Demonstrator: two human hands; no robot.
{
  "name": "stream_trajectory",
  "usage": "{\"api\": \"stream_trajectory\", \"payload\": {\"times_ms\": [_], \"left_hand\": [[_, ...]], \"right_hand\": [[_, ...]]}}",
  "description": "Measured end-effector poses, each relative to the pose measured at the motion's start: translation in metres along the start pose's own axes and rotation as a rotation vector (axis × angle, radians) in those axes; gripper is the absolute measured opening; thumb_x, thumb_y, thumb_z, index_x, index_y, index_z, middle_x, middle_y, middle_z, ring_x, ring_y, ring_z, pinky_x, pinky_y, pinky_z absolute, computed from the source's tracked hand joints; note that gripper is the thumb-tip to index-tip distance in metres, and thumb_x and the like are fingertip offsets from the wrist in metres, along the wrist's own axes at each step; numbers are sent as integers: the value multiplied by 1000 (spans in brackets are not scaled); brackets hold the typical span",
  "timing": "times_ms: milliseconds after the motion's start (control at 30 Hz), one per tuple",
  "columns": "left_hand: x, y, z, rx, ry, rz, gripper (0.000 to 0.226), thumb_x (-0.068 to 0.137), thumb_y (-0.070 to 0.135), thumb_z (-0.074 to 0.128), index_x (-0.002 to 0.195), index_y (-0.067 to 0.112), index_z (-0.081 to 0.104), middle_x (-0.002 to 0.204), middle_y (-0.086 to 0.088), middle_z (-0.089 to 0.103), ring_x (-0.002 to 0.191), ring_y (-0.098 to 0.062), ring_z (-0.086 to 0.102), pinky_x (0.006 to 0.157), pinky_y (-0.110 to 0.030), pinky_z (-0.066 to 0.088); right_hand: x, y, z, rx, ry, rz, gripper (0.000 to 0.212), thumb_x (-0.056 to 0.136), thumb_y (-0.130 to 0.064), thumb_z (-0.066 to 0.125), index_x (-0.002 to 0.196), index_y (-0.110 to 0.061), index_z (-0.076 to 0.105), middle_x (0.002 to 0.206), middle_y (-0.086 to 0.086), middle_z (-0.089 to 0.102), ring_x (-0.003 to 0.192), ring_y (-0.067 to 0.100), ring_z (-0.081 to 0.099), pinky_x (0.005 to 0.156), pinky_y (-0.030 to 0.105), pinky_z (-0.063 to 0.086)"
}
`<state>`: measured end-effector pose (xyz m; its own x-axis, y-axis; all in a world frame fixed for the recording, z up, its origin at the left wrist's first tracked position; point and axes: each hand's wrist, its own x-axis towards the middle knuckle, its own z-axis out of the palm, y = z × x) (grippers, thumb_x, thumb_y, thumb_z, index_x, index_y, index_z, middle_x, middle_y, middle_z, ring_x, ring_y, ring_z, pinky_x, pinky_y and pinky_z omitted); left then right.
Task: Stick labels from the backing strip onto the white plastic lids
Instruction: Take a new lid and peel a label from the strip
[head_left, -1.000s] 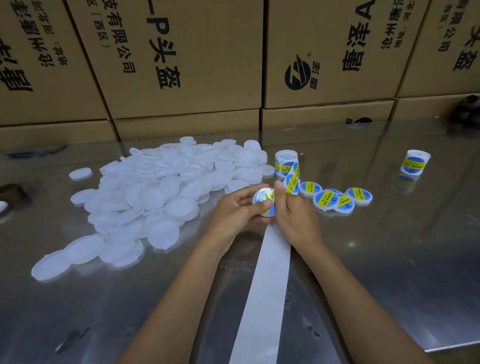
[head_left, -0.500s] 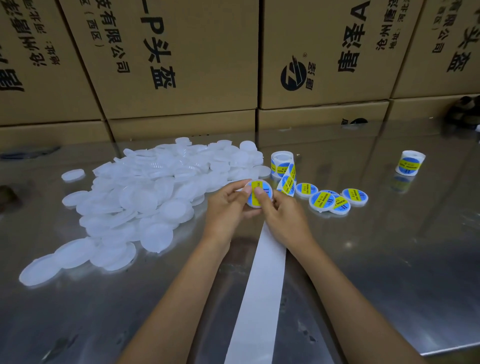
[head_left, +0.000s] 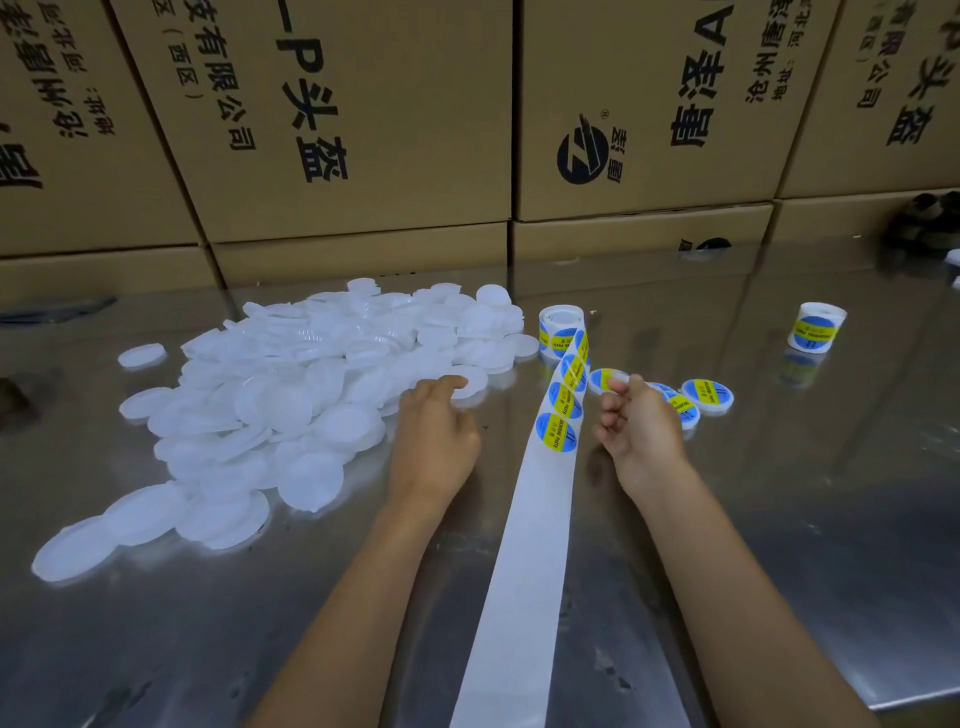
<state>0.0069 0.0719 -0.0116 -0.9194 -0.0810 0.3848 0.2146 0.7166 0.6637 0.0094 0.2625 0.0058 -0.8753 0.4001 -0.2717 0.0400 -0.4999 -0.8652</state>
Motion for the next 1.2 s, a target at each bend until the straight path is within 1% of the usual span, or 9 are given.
{"api": "stream_trajectory", "payload": {"times_ms": [133, 267, 367, 533, 600, 700, 867, 1033, 1200], "left_hand": [[6, -12, -7, 266, 63, 89, 55, 90, 6, 54, 145, 10, 50, 154, -10, 38, 145, -25, 25, 116, -31, 21], [11, -19, 1, 301, -188, 168, 60, 104, 20, 39, 160, 13, 19, 169, -1, 4, 155, -17, -6, 123, -31, 3], [16, -22, 10, 342, -338, 134, 61, 107, 28, 32, 161, 17, 8, 169, 3, -5, 154, -14, -13, 123, -34, 2], [15, -24, 8, 247, -248, 136, 42, 102, 27, 46, 143, 19, 46, 164, -3, 25, 153, -23, 15, 120, -39, 20], [14, -22, 5, 163, -150, 147, 19, 98, 25, 54, 115, 18, 56, 137, -5, 53, 133, -27, 42, 104, -37, 38], [14, -20, 4, 111, -103, 106, 12, 98, 27, 59, 96, 17, 52, 104, 1, 57, 109, -22, 48, 84, -30, 38], [15, -20, 1, 22, -54, 12, 25, 89, 17, 70, 106, 18, 52, 101, 6, 49, 109, -23, 48, 86, -31, 38], [17, -15, -8, -138, 3, -76, 55, 83, -1, 70, 129, 19, 48, 124, -6, 46, 107, -18, 48, 82, -15, 35], [19, -11, -14, -175, 27, -177, 34, 88, 7, 70, 122, 7, 68, 114, -9, 70, 101, -25, 62, 85, -27, 46]], "right_hand": [[-2, 0, 1, 6, -14, 5, 20, 103, -17, 42, 88, -12, 55, 63, 1, 43, 51, 11, 34, 48, 21, 29], [-3, 2, 3, -46, -16, -20, 21, 99, -13, 45, 85, -11, 59, 57, 1, 48, 43, 10, 36, 46, 22, 29], [-3, 5, 6, -158, -10, -67, 19, 94, -10, 45, 83, -11, 61, 56, 2, 50, 38, 10, 36, 41, 22, 30], [-1, 16, 10, -550, 49, -394, 17, 93, -12, 49, 82, -14, 62, 74, -1, 58, 71, 19, 55, 61, 28, 43], [-1, 22, 10, -807, -2, -556, 9, 91, -16, 56, 86, -20, 63, 87, -6, 61, 94, 22, 58, 81, 35, 48], [2, 33, 7, -1169, -150, -585, 21, 84, -25, 65, 105, -24, 63, 112, -7, 62, 114, 19, 51, 101, 41, 39], [0, 41, 7, -1265, -225, -678, 30, 83, -36, 70, 111, -31, 60, 107, -20, 51, 118, 14, 45, 89, 30, 20], [-7, 46, 9, -1383, -205, -716, 48, 82, -57, 68, 121, -31, 57, 124, -15, 52, 125, 12, 39, 99, 34, 23], [-10, 47, 10, -1413, -179, -744, 50, 82, -62, 65, 119, -30, 62, 125, -11, 56, 124, 15, 42, 101, 35, 26]]}}
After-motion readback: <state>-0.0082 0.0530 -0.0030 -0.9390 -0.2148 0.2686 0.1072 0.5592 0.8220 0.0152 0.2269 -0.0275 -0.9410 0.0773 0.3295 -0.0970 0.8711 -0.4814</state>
